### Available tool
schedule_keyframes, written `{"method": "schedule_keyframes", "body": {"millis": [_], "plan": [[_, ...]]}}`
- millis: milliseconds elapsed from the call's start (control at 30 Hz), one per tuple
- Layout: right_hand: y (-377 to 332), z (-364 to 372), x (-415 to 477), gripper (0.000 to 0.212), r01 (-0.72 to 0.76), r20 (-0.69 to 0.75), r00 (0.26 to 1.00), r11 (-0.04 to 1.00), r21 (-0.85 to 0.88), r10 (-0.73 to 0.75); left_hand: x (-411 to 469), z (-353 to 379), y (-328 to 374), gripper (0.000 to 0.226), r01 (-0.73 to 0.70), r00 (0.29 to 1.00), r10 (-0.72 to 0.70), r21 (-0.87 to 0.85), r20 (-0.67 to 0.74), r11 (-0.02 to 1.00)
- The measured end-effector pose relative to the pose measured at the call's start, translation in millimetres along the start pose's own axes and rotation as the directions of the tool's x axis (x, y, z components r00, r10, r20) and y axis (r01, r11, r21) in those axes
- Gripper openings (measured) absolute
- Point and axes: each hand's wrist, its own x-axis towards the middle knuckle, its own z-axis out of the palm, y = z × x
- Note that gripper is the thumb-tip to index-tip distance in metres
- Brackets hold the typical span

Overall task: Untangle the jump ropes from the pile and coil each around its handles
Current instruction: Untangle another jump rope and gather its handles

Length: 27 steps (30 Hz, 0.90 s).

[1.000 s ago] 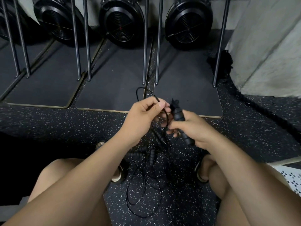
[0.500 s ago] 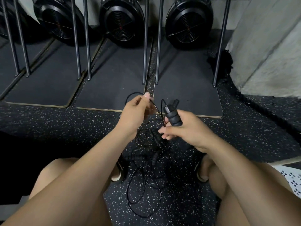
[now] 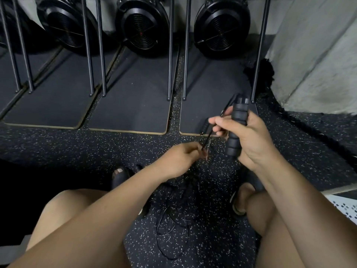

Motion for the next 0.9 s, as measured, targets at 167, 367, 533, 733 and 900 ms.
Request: {"method": "schedule_keyframes", "body": {"millis": [167, 367, 533, 733, 900], "plan": [[-3.2, -3.9, 5.2, 0.015, -0.018, -0.042, 0.999, 0.994, 0.106, 0.023, 6.3, 6.6, -13.2, 0.031, -0.075, 0.989, 0.108, 0.295, -0.099, 0.952], [11.7, -11.0, 11.5, 0.033, -0.148, -0.116, 0.983, 0.988, -0.05, 0.142, 7.6, -1.5, -11.5, 0.015, -0.091, 0.978, 0.135, 0.249, -0.162, 0.964], [35.1, -8.2, 10.6, 0.034, -0.301, -0.089, 0.954, 0.909, -0.29, 0.288, -3.5, -20.4, 7.6, 0.021, -0.17, 0.941, 0.198, 0.123, -0.275, 0.978], [49.4, 11.9, 3.0, 0.034, -0.234, 0.083, 0.944, 0.827, -0.511, 0.319, -21.1, -46.3, 37.1, 0.018, -0.321, 0.905, 0.161, -0.383, -0.394, 0.866], [44.2, 23.7, -4.7, 0.025, -0.292, 0.198, 0.895, 0.862, -0.414, 0.399, -22.7, -61.5, 29.4, 0.021, -0.343, 0.875, 0.085, -0.486, -0.476, 0.804]]}}
